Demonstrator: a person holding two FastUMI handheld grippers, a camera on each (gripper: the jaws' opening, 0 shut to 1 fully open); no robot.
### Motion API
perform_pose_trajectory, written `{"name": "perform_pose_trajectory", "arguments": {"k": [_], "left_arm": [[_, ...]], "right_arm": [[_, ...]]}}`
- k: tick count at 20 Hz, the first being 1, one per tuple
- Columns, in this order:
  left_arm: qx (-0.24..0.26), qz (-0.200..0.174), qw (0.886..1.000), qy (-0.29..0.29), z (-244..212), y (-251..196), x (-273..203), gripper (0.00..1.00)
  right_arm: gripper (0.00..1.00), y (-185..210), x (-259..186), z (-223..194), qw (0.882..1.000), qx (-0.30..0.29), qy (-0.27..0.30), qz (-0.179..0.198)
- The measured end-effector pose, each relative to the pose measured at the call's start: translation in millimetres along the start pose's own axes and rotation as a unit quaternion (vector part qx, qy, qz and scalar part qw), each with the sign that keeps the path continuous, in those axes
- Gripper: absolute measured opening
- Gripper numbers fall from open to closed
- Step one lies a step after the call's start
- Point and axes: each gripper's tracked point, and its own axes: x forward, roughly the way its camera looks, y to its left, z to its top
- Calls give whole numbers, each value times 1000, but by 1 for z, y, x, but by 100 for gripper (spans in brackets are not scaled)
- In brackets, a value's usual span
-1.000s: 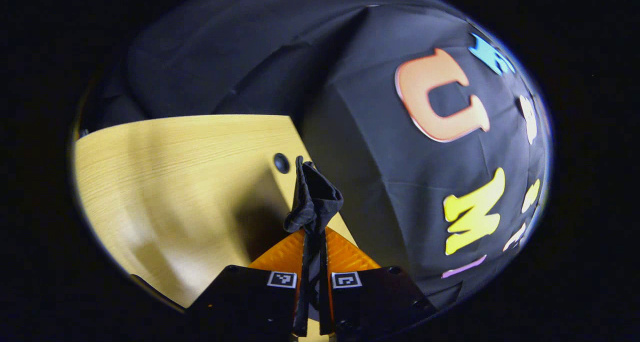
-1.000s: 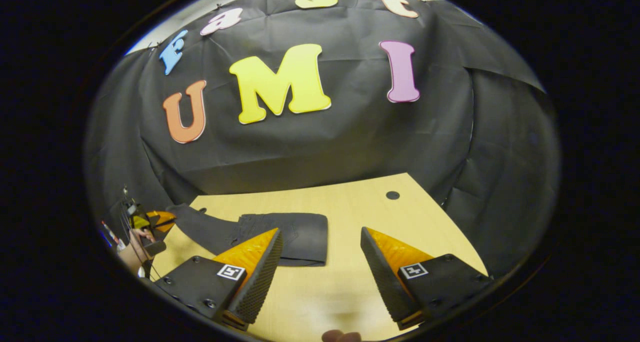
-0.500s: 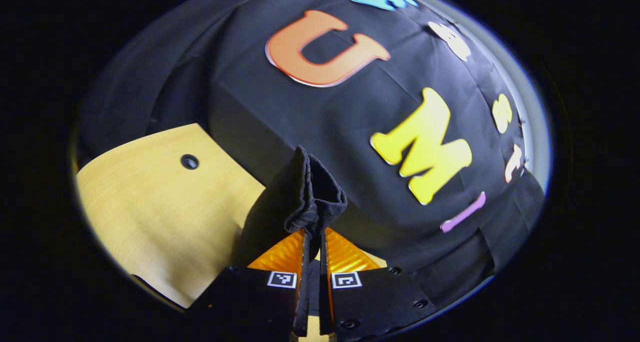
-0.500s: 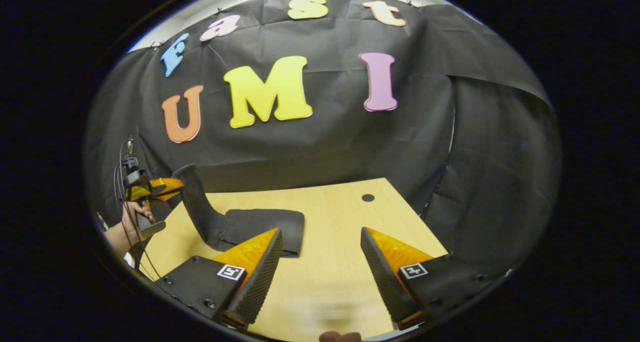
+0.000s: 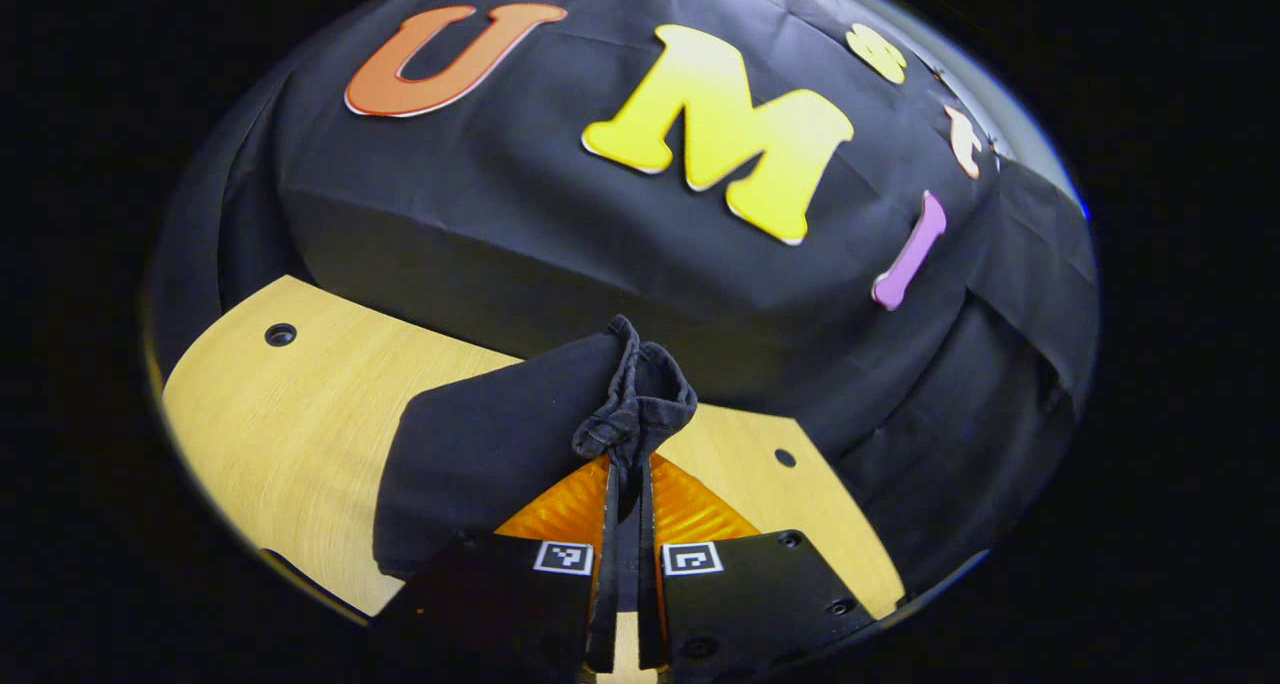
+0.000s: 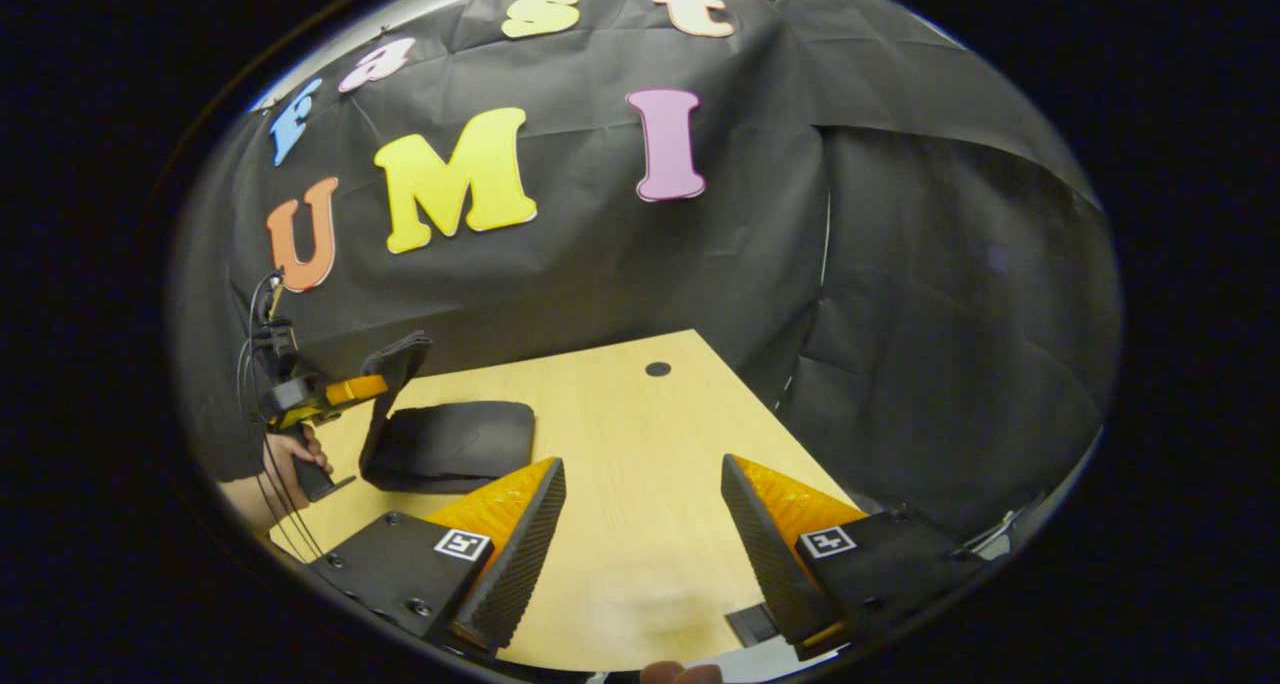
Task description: Grasp the waist and the cuffs of the jeans and fold them to make the two legs overlap; first hold the waist and fold one-third of the jeans toward the cuffs, then hold the cuffs and fold the remaining one-third in the same direction to finish folding.
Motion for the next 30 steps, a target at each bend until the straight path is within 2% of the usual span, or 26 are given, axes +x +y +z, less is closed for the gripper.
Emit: {"name": "perform_pose_trajectory", "arguments": {"k": [4, 5, 7, 8, 12, 14, 16, 17, 18, 19, 20, 25, 27, 28, 30], "left_arm": [[47, -3, 999, 24, -47, -11, 21, 12], [56, -3, 998, 28, -55, -12, 26, 12], [59, -6, 998, 38, -73, -15, 36, 13], [55, -8, 997, 45, -83, -16, 39, 14], [18, 0, 998, 67, -108, -9, 42, 20], [-2, -8, 997, 70, -109, -14, 42, 23], [-2, -11, 998, 70, -109, -18, 41, 31], [-3, -16, 997, 70, -107, -21, 39, 48], [-13, -36, 997, 74, -107, -32, 37, 40], [-18, -49, 996, 75, -106, -43, 38, 70], [-9, -46, 996, 77, -105, -45, 31, 100], [-5, -57, 996, 65, -82, -60, 2, 99], [-3, -66, 997, 38, -48, -67, -23, 99], [2, -67, 998, 19, -26, -68, -36, 99], [19, -52, 998, -31, 25, -62, -63, 98]], "right_arm": [[93, -5, 8, -9, 1000, -15, 17, -15], [96, -6, 7, -13, 999, -17, 21, -16], [93, -5, 8, -15, 999, -21, 27, -16], [96, -3, 9, -15, 999, -24, 29, -15], [96, 6, 17, -12, 999, -31, 31, -8], [96, 11, 21, -11, 999, -29, 31, -2], [96, 16, 24, -10, 999, -31, 30, 5], [96, 19, 24, -11, 999, -31, 31, 11], [96, 21, 25, -10, 999, -31, 30, 16], [96, 23, 25, -10, 999, -31, 30, 21], [96, 25, 26, -8, 999, -31, 30, 23], [96, 42, 25, 13, 998, -37, 4, 49], [93, 60, 28, 25, 996, -50, -14, 68], [96, 72, 29, 33, 995, -58, -24, 81], [96, 102, 31, 52, 991, -57, -45, 114]]}}
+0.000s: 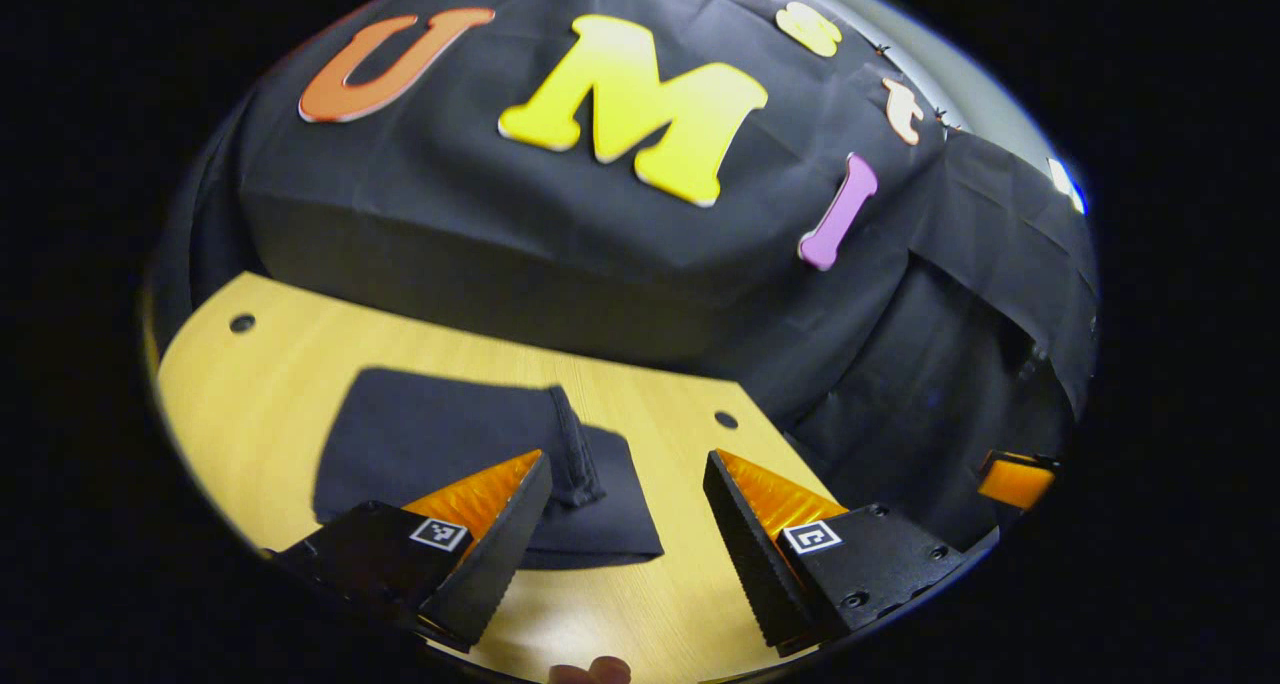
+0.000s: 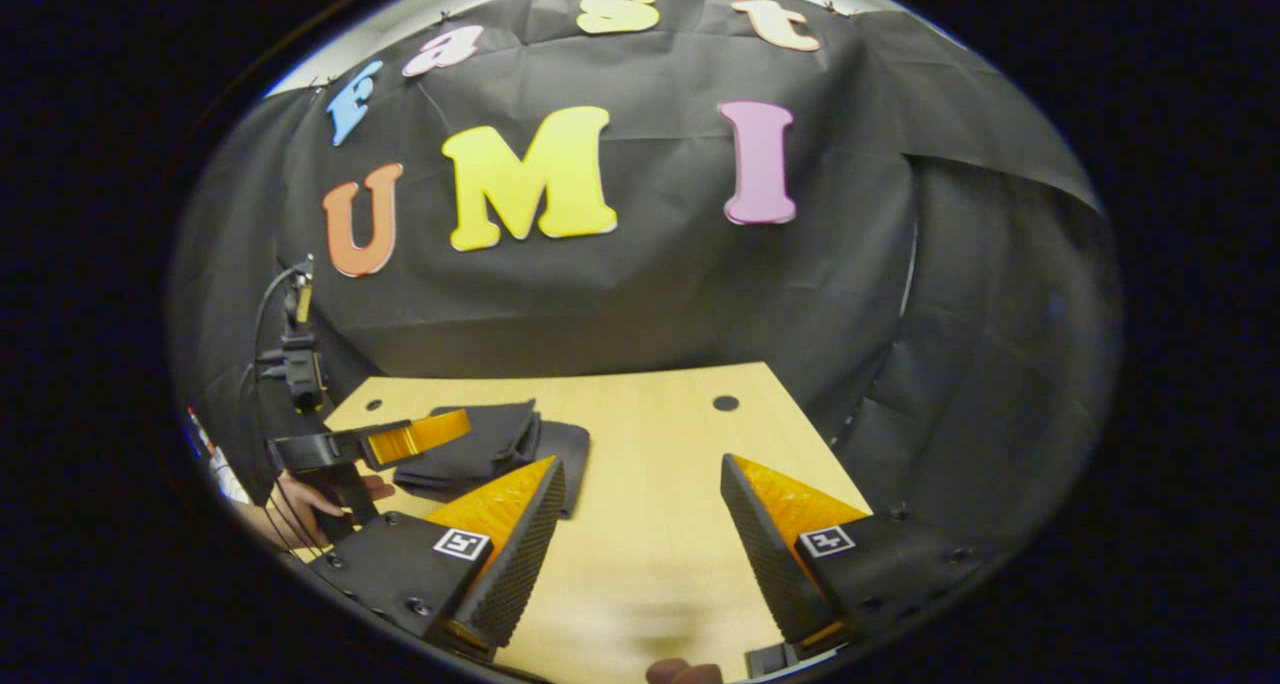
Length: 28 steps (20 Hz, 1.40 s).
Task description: Grasp the waist and the cuffs of the jeans and fold them to make the two legs overlap; first hold the waist and fold one-third of the jeans toward the cuffs, then hold the cuffs and fold the remaining one-third in the same direction to finish folding.
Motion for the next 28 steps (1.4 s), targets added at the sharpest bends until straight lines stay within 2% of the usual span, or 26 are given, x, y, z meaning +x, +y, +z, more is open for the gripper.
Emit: {"name": "perform_pose_trajectory", "arguments": {"k": [1, 3, 5, 6, 9, 12, 13, 15, 16, 17, 21, 22, 23, 28], "left_arm": [[14, 17, 999, -24, 26, 6, -11, 98], [45, 59, 995, -68, 72, 23, -35, 98], [67, 86, 987, -115, 119, 27, -63, 98], [81, 97, 983, -136, 140, 29, -75, 98], [126, 132, 967, -178, 187, 30, -107, 100], [143, 150, 955, -214, 214, 31, -139, 98], [145, 158, 952, -219, 216, 31, -143, 98], [134, 162, 955, -208, 209, 29, -146, 98], [129, 162, 957, -203, 202, 28, -152, 98], [125, 168, 957, -203, 197, 30, -157, 100], [113, 183, 957, -196, 172, 43, -172, 98], [111, 185, 958, -191, 170, 42, -173, 93], [109, 185, 959, -188, 169, 42, -171, 98], [124, 181, 958, -186, 158, 39, -177, 98]], "right_arm": [[94, 11, 5, 9, 1000, 1, -12, 12], [96, 30, 15, 31, 999, -1, -40, 28], [96, 57, 23, 53, 997, -6, -65, 48], [93, 68, 24, 65, 995, -9, -77, 54], [93, 88, 25, 99, 993, -13, -109, 53], [93, 101, 20, 123, 989, -12, -139, 47], [93, 104, 17, 129, 987, -19, -154, 45], [96, 102, 10, 131, 983, -32, -180, 23], [92, 105, 6, 129, 981, -45, -187, 16], [93, 106, 1, 124, 980, -55, -190, 9], [93, 114, -12, 113, 977, -69, -201, -3], [93, 116, -14, 111, 977, -70, -202, -4], [93, 118, -18, 107, 977, -70, -202, -3], [93, 123, -20, 101, 978, -72, -198, -2]]}}
